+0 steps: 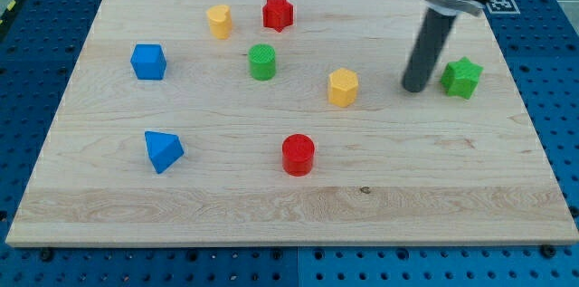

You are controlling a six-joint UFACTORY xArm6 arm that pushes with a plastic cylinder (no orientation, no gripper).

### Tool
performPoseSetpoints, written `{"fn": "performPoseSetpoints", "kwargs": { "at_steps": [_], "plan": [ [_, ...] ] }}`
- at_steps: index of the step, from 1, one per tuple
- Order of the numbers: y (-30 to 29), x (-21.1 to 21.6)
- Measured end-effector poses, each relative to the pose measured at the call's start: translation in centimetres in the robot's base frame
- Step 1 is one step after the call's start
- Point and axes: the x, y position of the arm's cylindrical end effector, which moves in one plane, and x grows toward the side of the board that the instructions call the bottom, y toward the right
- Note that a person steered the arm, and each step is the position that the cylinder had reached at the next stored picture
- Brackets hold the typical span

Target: Push yellow hexagon closer to the green star

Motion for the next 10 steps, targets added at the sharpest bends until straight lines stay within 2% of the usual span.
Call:
{"fn": "performPoseSetpoints", "kwargs": {
  "at_steps": [1,2,3,4,6,7,9,10],
  "plan": [
    [-6.1,-3.0],
    [-9.1,-3.6],
    [-9.3,-3.9],
    [-10.6,2.5],
    [-10.7,4.7],
    [-6.5,7.4],
    [-5.9,6.9],
    [-4.6,5.2]
  ]
}}
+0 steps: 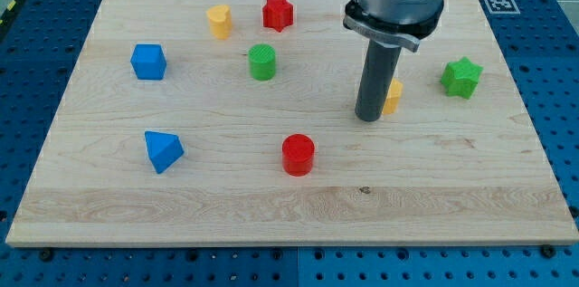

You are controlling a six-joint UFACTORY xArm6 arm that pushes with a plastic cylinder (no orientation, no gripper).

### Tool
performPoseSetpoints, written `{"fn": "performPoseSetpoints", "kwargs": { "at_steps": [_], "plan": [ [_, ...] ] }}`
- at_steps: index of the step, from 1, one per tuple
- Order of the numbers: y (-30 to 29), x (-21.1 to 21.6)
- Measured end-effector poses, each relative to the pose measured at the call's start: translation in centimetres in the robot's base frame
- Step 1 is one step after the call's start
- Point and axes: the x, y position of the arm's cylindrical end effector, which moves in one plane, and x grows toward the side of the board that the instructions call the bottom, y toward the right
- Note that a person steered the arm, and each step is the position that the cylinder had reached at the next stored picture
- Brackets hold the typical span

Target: Push yellow hexagon closer to the green star

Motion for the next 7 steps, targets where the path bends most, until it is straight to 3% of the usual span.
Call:
{"fn": "performPoseSetpoints", "kwargs": {
  "at_steps": [7],
  "plan": [
    [6.5,-1.9]
  ]
}}
